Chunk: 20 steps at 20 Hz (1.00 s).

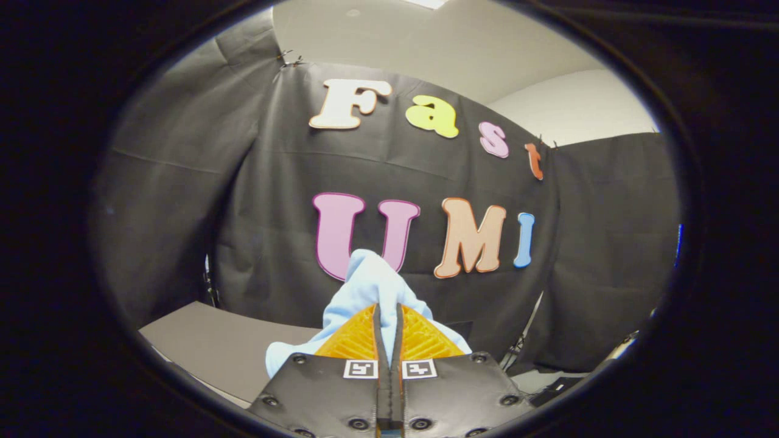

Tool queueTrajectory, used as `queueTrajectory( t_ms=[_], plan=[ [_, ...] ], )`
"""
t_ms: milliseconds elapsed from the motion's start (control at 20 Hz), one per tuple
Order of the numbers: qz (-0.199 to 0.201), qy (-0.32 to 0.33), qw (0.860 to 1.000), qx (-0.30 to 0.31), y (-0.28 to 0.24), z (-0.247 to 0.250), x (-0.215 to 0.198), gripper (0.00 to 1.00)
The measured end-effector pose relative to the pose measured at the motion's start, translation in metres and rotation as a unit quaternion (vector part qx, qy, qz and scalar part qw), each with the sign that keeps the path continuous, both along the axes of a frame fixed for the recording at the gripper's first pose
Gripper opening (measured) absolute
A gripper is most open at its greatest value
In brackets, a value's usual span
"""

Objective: Put the clothes into the washing machine and then close the washing machine lid.

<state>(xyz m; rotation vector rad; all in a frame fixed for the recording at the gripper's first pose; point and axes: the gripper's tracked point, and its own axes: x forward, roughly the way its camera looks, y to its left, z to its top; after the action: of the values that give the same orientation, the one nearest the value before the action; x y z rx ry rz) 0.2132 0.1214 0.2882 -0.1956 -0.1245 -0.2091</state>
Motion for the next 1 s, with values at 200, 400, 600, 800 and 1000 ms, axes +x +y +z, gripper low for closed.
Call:
queueTrajectory(
  t_ms=[200, 400, 600, 800, 1000],
  plan=[
    [-0.026, -0.011, 1.0, 0.006, -0.04, -0.007, -0.002, 0.0],
    [-0.05, -0.01, 0.999, 0.015, -0.066, -0.017, -0.002, 0.0],
    [-0.048, -0.016, 0.998, 0.021, -0.077, -0.017, 0.001, 0.0],
    [-0.048, -0.02, 0.998, 0.017, -0.089, -0.018, 0.01, 0.0],
    [-0.049, -0.012, 0.999, 0.007, -0.101, -0.029, 0.025, 0.0]
  ],
)
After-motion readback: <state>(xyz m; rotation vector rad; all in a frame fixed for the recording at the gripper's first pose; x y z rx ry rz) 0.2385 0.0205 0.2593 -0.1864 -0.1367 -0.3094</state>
